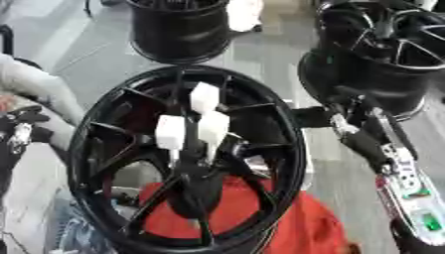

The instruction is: Pull the pin out of the wheel hub.

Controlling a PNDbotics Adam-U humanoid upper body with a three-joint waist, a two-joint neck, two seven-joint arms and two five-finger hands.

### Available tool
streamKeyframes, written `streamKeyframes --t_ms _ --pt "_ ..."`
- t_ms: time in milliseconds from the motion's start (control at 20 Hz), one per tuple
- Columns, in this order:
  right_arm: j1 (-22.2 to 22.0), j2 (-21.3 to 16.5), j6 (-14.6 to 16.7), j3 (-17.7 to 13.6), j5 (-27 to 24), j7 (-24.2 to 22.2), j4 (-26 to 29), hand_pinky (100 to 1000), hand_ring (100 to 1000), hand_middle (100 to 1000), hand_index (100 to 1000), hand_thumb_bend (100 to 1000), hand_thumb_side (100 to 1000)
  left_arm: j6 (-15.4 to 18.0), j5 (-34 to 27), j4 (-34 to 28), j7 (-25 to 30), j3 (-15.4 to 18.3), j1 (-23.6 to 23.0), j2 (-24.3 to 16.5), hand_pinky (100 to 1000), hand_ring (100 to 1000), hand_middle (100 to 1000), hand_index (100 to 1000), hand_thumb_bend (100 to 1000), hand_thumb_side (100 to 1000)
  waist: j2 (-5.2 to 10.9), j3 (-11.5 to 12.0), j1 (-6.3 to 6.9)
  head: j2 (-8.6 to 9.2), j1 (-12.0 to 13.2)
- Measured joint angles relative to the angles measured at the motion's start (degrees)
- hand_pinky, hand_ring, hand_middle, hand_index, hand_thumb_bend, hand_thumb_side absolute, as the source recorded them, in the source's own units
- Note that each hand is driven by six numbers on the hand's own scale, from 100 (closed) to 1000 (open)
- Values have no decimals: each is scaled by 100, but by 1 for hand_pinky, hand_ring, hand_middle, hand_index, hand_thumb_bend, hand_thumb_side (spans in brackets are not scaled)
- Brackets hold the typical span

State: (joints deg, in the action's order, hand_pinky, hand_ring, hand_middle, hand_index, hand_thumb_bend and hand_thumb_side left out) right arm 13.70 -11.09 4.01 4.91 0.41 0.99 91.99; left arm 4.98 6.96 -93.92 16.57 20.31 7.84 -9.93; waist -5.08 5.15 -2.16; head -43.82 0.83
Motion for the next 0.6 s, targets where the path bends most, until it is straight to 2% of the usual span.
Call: streamKeyframes --t_ms 250,450,500,550,600 --pt "230 -194 -63 7 47 -62 27 692 666 712 853 100 281 -4 -8 0 6 -3 0 0 632 602 656 807 100 700 14 24 -5 0 -1" --pt "659 -600 -211 147 103 -280 131 701 675 728 864 100 273 -9 -8 0 33 -36 -3 0 632 602 656 807 100 700 43 64 -23 0 -7" --pt "805 -733 -258 207 120 -376 172 704 679 728 868 100 441 -8 -8 0 40 -38 -4 0 631 603 657 807 100 700 51 76 -32 0 -9" --pt "963 -869 -300 277 144 -492 218 709 685 745 873 100 268 -6 -8 0 45 -40 -11 0 632 603 657 807 100 700 56 89 -42 0 -10" --pt "1141 -1007 -344 363 165 -628 267 709 687 746 874 100 267 -3 -8 0 50 -42 -18 0 632 603 657 807 100 700 61 99 -46 0 -12"
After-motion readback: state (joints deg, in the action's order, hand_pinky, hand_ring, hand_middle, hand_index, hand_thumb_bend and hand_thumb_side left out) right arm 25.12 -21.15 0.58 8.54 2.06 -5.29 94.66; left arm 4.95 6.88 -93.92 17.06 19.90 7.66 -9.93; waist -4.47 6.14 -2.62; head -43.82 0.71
